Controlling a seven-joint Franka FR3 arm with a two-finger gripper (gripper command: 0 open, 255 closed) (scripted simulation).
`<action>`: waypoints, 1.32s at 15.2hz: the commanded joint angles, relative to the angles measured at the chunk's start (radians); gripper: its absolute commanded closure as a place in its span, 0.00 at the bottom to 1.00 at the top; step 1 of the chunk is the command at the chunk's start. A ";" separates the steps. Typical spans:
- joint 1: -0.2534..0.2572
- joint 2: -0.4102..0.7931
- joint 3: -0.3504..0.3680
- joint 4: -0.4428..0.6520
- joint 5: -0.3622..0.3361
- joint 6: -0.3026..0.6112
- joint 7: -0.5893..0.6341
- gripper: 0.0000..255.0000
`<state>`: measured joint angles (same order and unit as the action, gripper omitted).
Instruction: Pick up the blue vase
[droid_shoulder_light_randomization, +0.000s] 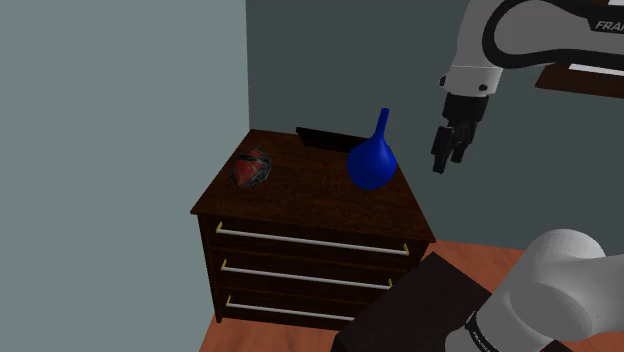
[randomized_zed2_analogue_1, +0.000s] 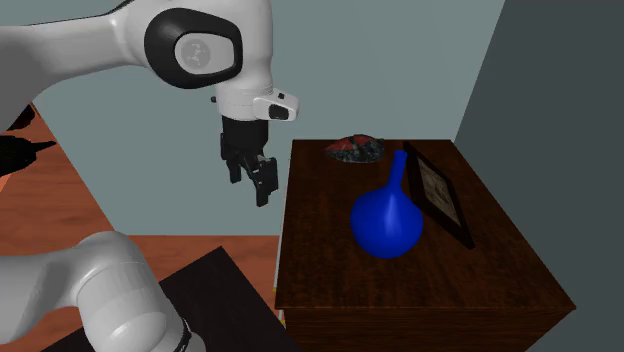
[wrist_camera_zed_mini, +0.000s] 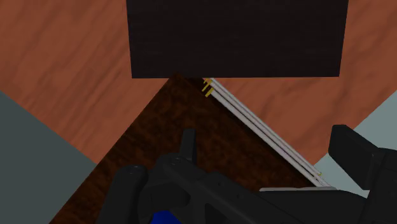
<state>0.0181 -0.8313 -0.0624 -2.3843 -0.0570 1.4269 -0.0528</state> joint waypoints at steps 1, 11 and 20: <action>0.000 0.000 0.000 0.000 0.000 0.000 0.000 0.00; 0.001 0.378 -0.109 0.316 -0.043 0.077 -0.142 0.00; -0.007 0.739 -0.189 0.716 -0.004 0.046 -0.284 0.00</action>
<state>0.0136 -0.1398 -0.2424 -1.7290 -0.0696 1.4857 -0.3176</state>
